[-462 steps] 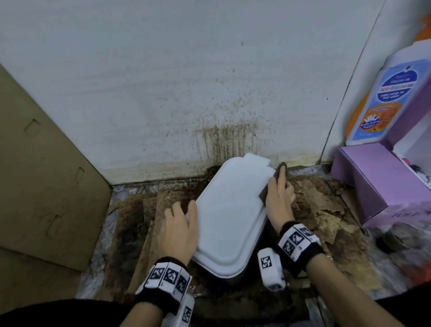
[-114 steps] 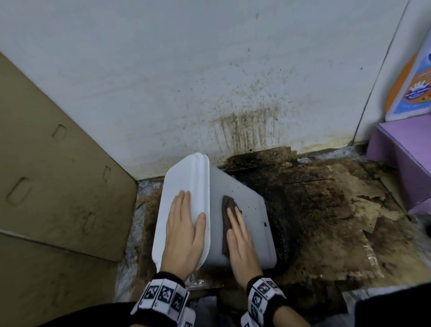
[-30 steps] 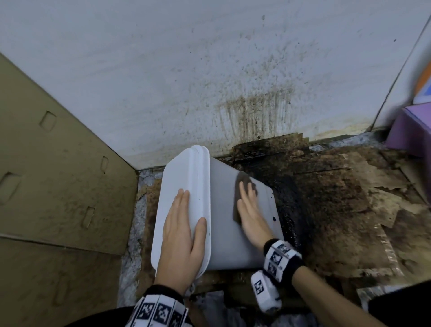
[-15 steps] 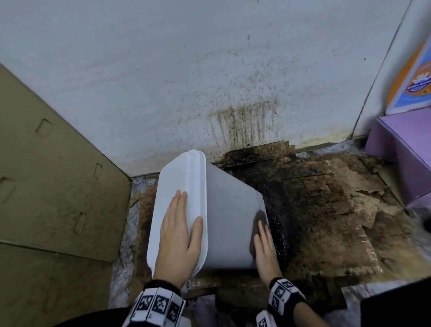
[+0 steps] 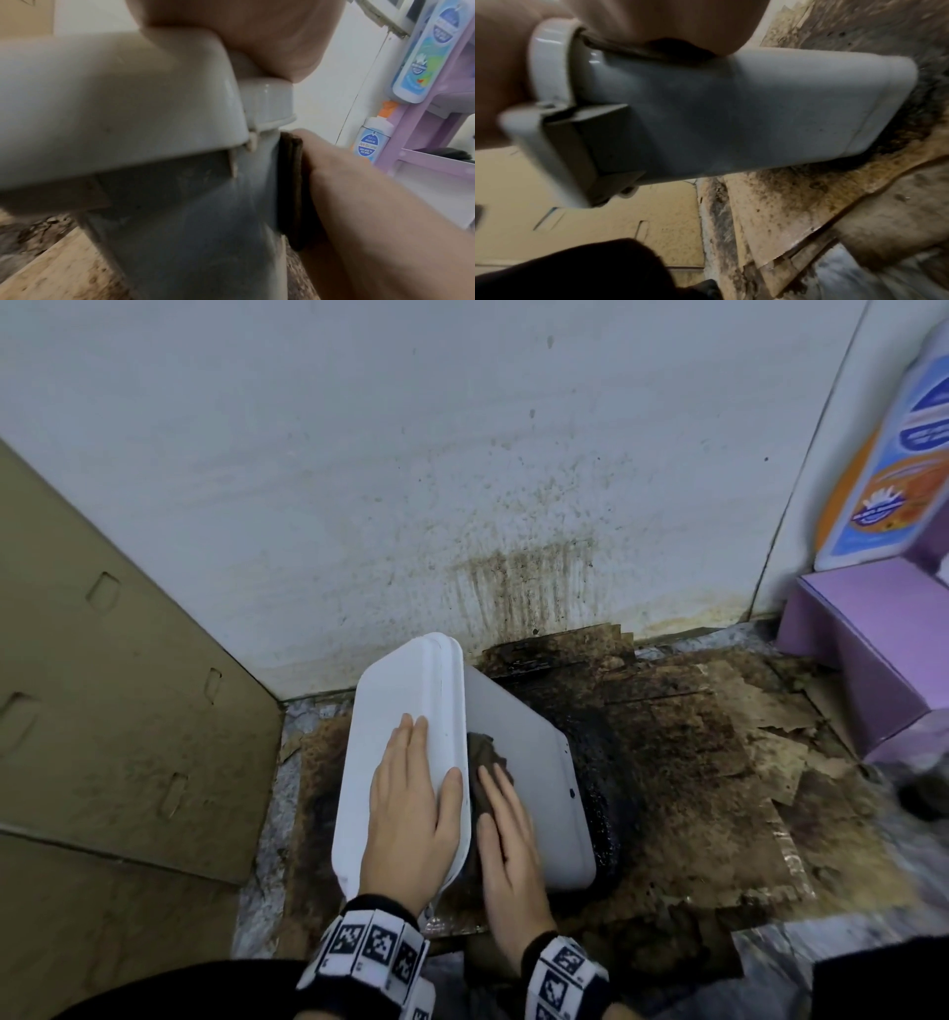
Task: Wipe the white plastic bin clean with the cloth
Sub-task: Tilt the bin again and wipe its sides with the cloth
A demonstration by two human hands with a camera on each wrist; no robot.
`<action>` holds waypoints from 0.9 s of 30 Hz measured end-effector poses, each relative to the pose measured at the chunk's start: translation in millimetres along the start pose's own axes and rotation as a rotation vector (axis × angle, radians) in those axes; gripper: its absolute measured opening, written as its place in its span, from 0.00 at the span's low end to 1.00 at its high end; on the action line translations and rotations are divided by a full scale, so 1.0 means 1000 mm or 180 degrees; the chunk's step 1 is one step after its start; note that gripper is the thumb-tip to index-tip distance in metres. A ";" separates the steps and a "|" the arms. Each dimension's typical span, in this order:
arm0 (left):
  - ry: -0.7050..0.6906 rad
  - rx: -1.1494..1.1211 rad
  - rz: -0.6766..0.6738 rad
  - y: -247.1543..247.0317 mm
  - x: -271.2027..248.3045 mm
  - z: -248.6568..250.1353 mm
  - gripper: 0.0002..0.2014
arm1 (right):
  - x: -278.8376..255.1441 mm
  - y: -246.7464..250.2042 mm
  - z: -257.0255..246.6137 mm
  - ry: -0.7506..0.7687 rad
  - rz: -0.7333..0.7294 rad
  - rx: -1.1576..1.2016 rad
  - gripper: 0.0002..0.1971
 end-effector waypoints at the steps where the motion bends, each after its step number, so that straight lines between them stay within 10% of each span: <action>1: -0.0003 -0.0001 -0.0014 0.000 -0.001 0.002 0.36 | 0.000 0.004 0.006 -0.0017 0.0027 0.0010 0.23; 12: 0.0077 0.0023 -0.0068 0.003 -0.002 0.007 0.31 | -0.006 0.070 0.093 -0.1456 0.0788 -0.0028 0.23; 22: 0.0039 -0.0024 -0.0107 -0.001 0.000 0.015 0.33 | 0.011 0.013 0.009 -0.0270 0.0595 0.0176 0.19; 27: 0.0063 -0.0049 -0.0157 0.000 -0.001 0.021 0.31 | 0.016 0.024 -0.008 -0.0498 0.0911 0.0666 0.16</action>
Point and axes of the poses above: each hand's wrist, its own x-axis towards the middle knuckle, its own y-axis out of the back of the hand, z = x × y, the point moved 2 cm from there along x, towards the middle knuckle, and after that the axes turned 9 degrees about x, right-handed, at the moved point
